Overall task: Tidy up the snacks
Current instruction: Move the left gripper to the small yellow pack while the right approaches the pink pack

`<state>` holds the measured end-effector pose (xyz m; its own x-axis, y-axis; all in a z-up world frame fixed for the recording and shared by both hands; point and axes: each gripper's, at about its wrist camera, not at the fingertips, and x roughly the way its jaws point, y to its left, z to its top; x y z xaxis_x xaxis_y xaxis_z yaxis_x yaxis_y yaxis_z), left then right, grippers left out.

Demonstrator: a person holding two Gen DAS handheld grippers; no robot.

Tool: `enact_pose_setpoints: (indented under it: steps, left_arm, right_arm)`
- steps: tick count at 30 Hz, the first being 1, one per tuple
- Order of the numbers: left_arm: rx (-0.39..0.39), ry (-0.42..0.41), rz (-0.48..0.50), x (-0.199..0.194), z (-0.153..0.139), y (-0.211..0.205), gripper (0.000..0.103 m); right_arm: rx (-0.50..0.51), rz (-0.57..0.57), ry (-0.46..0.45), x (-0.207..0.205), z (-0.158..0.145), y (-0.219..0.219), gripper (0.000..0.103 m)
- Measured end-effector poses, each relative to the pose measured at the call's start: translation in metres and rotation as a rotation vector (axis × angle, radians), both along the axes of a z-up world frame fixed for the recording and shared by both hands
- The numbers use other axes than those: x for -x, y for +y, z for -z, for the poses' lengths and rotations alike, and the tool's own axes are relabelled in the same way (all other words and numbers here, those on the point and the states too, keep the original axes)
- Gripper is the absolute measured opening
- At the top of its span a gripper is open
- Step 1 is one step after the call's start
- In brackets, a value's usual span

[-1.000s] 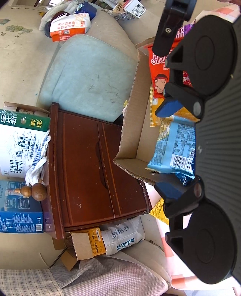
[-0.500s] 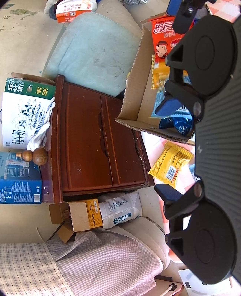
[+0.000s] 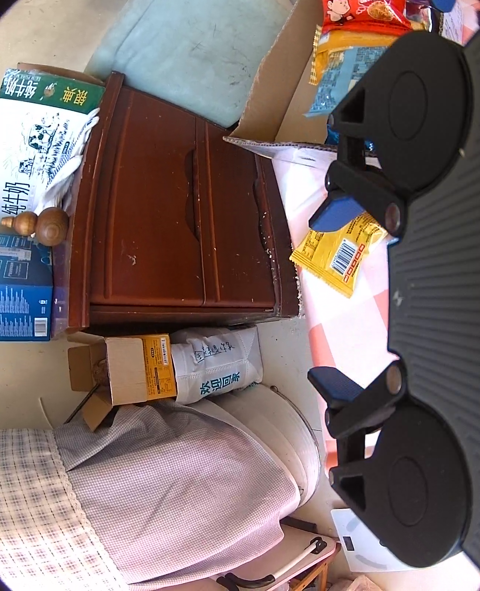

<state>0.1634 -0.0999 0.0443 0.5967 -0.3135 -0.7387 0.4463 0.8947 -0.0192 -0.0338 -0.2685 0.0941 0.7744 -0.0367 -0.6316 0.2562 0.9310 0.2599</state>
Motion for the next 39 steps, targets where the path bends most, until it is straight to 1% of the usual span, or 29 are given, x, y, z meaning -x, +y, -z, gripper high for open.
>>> enact_pose_setpoints:
  steps: [2,5,8,12,15,19,22,23,26,30,33,34,39]
  left_arm:
    - [-0.010,-0.004,0.008,-0.007,0.005,-0.004,0.080]
    - [-0.016,0.002,0.009,-0.020,0.016,-0.008,0.081]
    - [0.004,0.032,0.008,-0.033,0.029,-0.012,0.081]
    - [0.010,0.064,0.011,-0.048,0.047,-0.019,0.081]
    - [0.030,0.079,0.017,-0.057,0.056,-0.023,0.081]
    - [0.053,0.106,0.040,-0.066,0.068,-0.030,0.081]
    - [0.049,0.124,0.037,-0.071,0.078,-0.032,0.081]
    - [0.044,0.126,0.040,-0.071,0.081,-0.031,0.081]
    - [0.020,0.086,0.080,-0.063,0.081,-0.030,0.081]
    - [-0.048,0.027,0.119,-0.049,0.077,-0.018,0.084]
    - [-0.053,0.038,0.124,-0.043,0.075,-0.003,0.085]
    - [-0.063,0.034,0.124,-0.040,0.074,0.000,0.087]
    - [-0.084,0.056,0.111,-0.023,0.069,0.020,0.088]
  right_arm:
    - [-0.002,-0.024,0.016,-0.004,0.005,0.007,0.076]
    - [-0.001,-0.056,0.050,-0.010,0.016,0.016,0.075]
    - [0.017,-0.084,0.082,-0.015,0.026,0.026,0.075]
    - [0.019,-0.100,0.119,-0.020,0.038,0.034,0.075]
    - [0.029,-0.106,0.144,-0.025,0.045,0.040,0.075]
    - [0.028,-0.112,0.155,-0.029,0.050,0.043,0.075]
    - [0.037,-0.113,0.161,-0.031,0.052,0.042,0.075]
    - [0.040,-0.109,0.166,-0.031,0.054,0.042,0.075]
    - [0.045,-0.076,0.167,-0.032,0.055,0.036,0.075]
    - [0.036,-0.017,0.157,-0.033,0.057,0.026,0.075]
    - [0.011,0.009,0.159,-0.034,0.061,0.022,0.076]
    - [0.007,0.013,0.161,-0.035,0.063,0.022,0.076]
    - [0.006,0.033,0.170,-0.038,0.072,0.024,0.076]
